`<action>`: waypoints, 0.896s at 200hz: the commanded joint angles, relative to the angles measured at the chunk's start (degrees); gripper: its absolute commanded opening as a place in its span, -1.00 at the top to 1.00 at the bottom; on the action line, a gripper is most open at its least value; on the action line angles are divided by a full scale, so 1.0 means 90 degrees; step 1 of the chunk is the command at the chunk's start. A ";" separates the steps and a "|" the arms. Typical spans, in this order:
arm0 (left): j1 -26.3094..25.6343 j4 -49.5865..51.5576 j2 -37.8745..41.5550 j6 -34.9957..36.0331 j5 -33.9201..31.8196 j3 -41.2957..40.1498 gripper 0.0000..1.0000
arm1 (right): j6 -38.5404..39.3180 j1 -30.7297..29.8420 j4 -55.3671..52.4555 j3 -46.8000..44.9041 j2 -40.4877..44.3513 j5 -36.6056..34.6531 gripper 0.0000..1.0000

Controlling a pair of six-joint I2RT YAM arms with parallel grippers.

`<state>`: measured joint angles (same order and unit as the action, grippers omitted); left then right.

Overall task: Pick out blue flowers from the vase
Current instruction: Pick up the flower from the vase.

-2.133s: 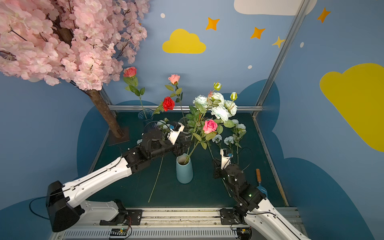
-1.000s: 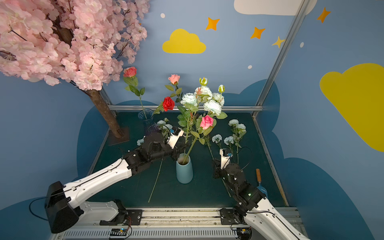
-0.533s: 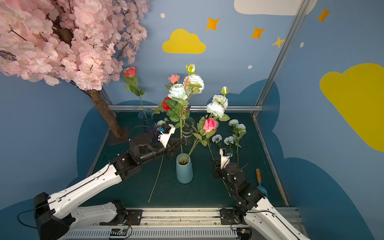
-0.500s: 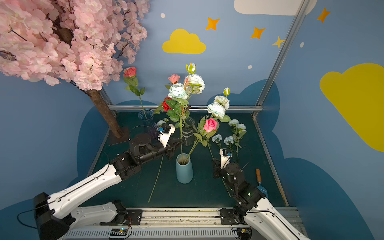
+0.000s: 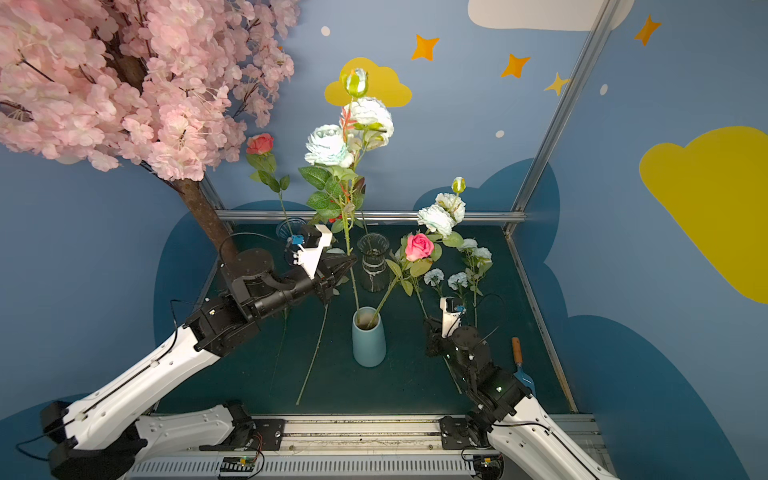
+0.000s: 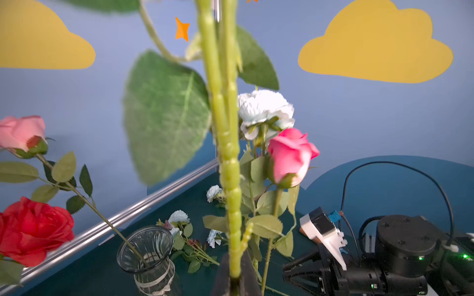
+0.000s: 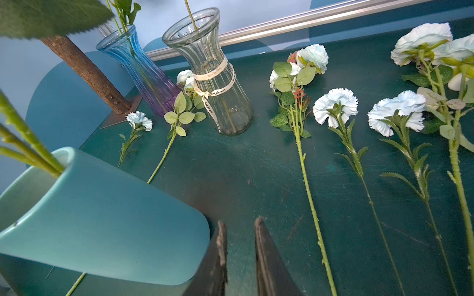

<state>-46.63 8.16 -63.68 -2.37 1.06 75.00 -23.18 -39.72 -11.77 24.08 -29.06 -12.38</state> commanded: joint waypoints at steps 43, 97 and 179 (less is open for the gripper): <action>0.0023 0.1165 0.0270 0.0801 -0.0860 0.1186 0.96 | -0.0037 0.0047 0.0116 -0.0087 0.0133 0.0035 0.57; 0.0048 0.1755 0.0193 0.1204 -0.1334 0.2110 0.96 | -0.0029 0.0049 0.0111 -0.0099 0.0151 0.0048 0.57; 0.0054 0.2781 0.0533 0.0927 -0.3820 0.1310 0.95 | -0.0029 0.0054 0.0116 -0.0146 0.0269 0.0073 0.57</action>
<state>-46.35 27.86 -60.23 7.84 -22.92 88.92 -23.35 -39.46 -11.77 23.31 -27.35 -12.29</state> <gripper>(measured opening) 0.062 0.216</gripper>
